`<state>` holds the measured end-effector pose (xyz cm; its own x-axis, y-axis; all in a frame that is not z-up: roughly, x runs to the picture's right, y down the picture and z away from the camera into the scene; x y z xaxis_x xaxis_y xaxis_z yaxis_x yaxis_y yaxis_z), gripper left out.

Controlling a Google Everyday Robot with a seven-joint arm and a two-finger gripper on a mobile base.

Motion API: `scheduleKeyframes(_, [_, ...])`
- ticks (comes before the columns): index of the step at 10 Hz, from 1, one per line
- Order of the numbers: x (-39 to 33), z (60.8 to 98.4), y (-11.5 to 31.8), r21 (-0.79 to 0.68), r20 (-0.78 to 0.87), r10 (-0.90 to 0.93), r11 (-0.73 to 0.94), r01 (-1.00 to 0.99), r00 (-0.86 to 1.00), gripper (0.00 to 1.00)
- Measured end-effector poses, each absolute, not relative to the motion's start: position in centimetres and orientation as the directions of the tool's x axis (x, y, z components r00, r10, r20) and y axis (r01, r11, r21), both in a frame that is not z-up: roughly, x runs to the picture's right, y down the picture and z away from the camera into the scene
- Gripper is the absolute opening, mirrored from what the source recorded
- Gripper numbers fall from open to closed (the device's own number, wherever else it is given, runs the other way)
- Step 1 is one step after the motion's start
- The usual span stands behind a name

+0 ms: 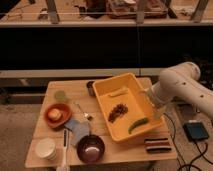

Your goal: Place banana in plastic cup

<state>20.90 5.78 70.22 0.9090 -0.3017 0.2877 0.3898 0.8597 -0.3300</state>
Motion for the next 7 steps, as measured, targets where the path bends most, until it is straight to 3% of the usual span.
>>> scheduleKeyframes(4, [19.2, 78.2, -1.0, -0.207, 0.329, -0.292, 0.906, 0.37, 0.898, 0.8])
scheduleKeyframes(7, [17.3, 84.8, -5.0, -0.202, 0.335, -0.282, 0.91, 0.361, 0.899, 0.8])
